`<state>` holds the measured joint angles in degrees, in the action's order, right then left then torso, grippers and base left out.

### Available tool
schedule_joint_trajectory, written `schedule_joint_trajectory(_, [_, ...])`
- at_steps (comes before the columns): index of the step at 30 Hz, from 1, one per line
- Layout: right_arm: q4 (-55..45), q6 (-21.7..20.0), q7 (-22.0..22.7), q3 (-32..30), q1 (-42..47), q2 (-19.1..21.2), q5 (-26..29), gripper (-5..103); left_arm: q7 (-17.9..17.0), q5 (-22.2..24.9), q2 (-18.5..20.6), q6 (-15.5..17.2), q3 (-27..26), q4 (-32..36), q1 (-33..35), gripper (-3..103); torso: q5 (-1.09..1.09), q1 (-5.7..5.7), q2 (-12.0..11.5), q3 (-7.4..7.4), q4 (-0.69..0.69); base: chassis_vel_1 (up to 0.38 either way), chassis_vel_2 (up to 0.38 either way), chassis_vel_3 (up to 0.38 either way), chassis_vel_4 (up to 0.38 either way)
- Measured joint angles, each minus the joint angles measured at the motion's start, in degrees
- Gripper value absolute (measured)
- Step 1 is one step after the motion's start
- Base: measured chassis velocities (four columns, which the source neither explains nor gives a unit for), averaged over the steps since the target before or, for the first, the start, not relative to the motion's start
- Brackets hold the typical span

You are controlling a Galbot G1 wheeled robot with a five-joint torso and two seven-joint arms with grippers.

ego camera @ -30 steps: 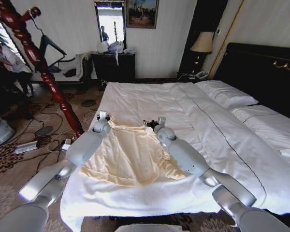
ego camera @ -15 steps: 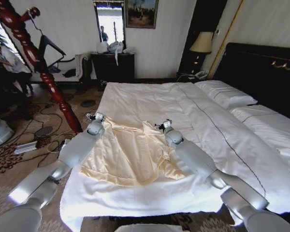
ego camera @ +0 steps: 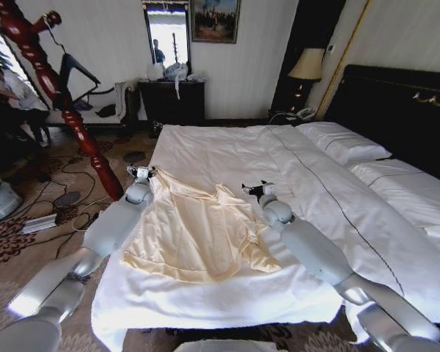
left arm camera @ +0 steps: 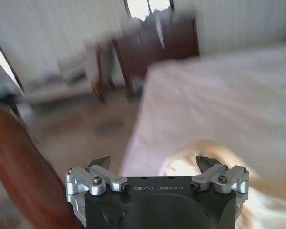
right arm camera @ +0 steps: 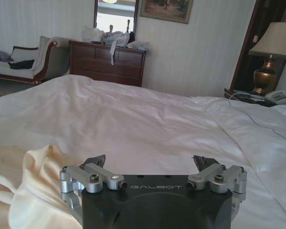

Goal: Pick up the clothes from the bed and hang them on the clothes hanger.

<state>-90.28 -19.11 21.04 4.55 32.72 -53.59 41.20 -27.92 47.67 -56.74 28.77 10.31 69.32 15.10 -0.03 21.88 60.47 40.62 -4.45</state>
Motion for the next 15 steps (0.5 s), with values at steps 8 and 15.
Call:
schedule_joint_trajectory(8, [-4.17, -0.03, 1.22, -3.38, 3.24, 1.86, -0.12, 100, -2.59, 25.11, 1.85, 9.75, 3.03, 10.21, -1.24, 100, 0.05, 0.00, 0.00, -0.01, -0.04, 0.000, 0.000, 0.000, 0.000])
schedule_joint_trajectory(15, [-9.63, 0.08, 1.23, -9.60, 10.93, 4.38, 1.42, 100, -3.46, 17.00, 10.07, 5.26, -1.49, 21.37, 6.64, 100, 0.01, 0.02, 0.00, 0.00, -0.01, 0.000, 0.000, 0.000, 0.000])
